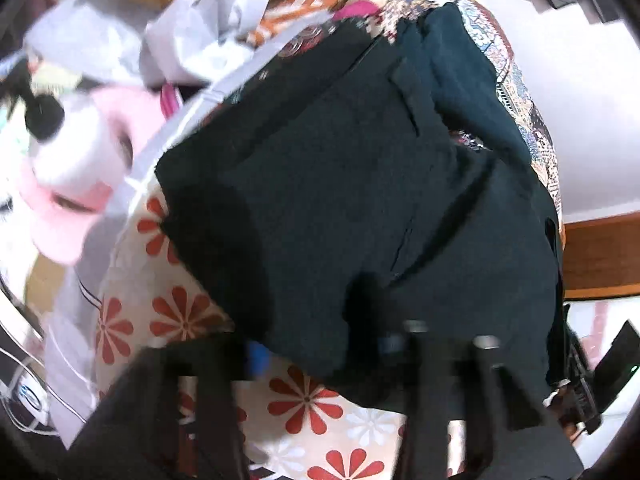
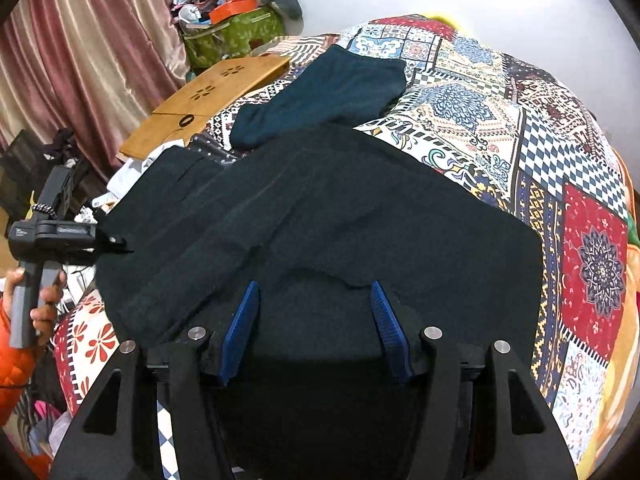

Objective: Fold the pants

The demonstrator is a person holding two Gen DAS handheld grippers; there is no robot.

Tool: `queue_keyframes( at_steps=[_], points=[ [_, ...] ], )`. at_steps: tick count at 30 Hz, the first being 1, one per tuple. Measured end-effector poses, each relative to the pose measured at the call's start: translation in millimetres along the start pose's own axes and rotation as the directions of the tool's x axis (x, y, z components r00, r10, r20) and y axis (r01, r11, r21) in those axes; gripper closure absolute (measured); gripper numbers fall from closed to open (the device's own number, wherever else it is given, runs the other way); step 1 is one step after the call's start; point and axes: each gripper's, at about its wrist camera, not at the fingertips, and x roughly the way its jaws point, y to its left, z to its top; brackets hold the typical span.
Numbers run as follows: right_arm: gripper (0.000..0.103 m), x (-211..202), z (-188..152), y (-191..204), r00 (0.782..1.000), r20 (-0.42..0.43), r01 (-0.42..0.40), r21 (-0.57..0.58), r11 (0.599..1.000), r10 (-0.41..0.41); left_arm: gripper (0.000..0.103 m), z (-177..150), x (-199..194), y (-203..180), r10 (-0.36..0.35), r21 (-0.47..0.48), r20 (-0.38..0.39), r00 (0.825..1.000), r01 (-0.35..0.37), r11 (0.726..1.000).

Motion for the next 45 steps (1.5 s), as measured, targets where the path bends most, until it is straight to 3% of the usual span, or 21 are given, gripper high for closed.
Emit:
queue_keyframes(
  at_steps=[2,4,8,14,18,21,27,29,32,34,35,37,39,42,45],
  points=[
    [0.048,-0.3,-0.8,-1.1,1.0,0.003,-0.004,0.004,1.0,0.004,0.084,-1.9,-6.8,-6.6,0.033,0.032,0.04,0.999,-0.034,0.999],
    [0.048,-0.5,-0.8,-1.6,1.0,0.005,-0.005,0.007,1.0,0.005,0.087,-4.0,-17.7,-14.7,0.074,0.084,0.092,0.993,-0.082,0.993],
    [0.048,-2.8,-0.6,-3.5,1.0,0.005,-0.004,0.021,1.0,0.004,0.091,-6.8,-49.8,-50.2,0.123,0.22,0.23,0.965,-0.174,0.96],
    [0.048,-20.2,-4.4,-13.4,0.999,0.041,0.008,0.066,0.998,-0.01,0.091,-21.5,-117.4,-125.6,-0.034,0.398,0.412,0.911,-0.145,0.906],
    [0.048,-35.9,-11.2,-25.9,0.997,0.074,0.002,0.118,0.993,-0.011,0.091,-38.5,-144.5,-182.4,-0.119,0.523,0.494,0.862,-0.185,0.832],
    [0.048,-49.8,-19.4,-36.3,0.995,0.093,0.01,0.147,0.989,-0.024,0.091,-46.0,-148.0,-230.1,-0.198,0.602,0.493,0.847,-0.168,0.781],
    [0.048,-81.5,-38.6,-66.3,0.988,0.129,0.056,0.223,0.973,-0.087,0.092,-74.3,-123.5,-319.9,-0.347,0.76,0.382,0.857,-0.078,0.645],
    [0.048,-93.9,-47.2,-79.1,0.983,0.139,0.08,0.257,0.963,-0.119,0.092,-92.3,-104.5,-344.5,-0.366,0.806,0.323,0.873,-0.051,0.589],
    [0.048,-108.2,-61.7,-93.6,0.974,0.137,0.129,0.306,0.943,-0.178,0.092,-115.3,-59.4,-369.1,-0.349,0.855,0.181,0.919,0.028,0.518],
    [0.048,-114.9,-72.0,-101.3,0.97,0.127,0.157,0.324,0.933,-0.208,0.092,-131.5,-24.6,-375.6,-0.284,0.878,0.084,0.955,0.064,0.474],
    [0.048,-117.3,-77.0,-102.9,0.968,0.125,0.168,0.33,0.929,-0.219,0.091,-141.1,-3.3,-375.6,-0.234,0.885,0.035,0.972,0.078,0.458],
    [0.048,-122.0,-86.7,-107.5,0.965,0.117,0.184,0.343,0.921,-0.236,0.088,-149.8,19.6,-373.4,-0.167,0.89,-0.027,0.986,0.1,0.445],
    [0.048,-124.7,-94.1,-113.3,0.964,0.108,0.191,0.359,0.914,-0.243,0.084,-161.7,35.6,-374.1,-0.095,0.906,-0.057,0.994,0.091,0.414],
    [0.048,-129.8,-98.2,-116.2,0.96,0.108,0.202,0.376,0.904,-0.26,0.071,-174.0,32.2,-367.9,-0.076,0.922,-0.064,0.995,0.088,0.376],
    [0.048,-139.4,-96.9,-116.5,0.953,0.136,0.199,0.388,0.9,-0.27,0.049,-170.5,14.0,-367.3,-0.087,0.917,-0.065,0.994,0.094,0.387]
  ],
)
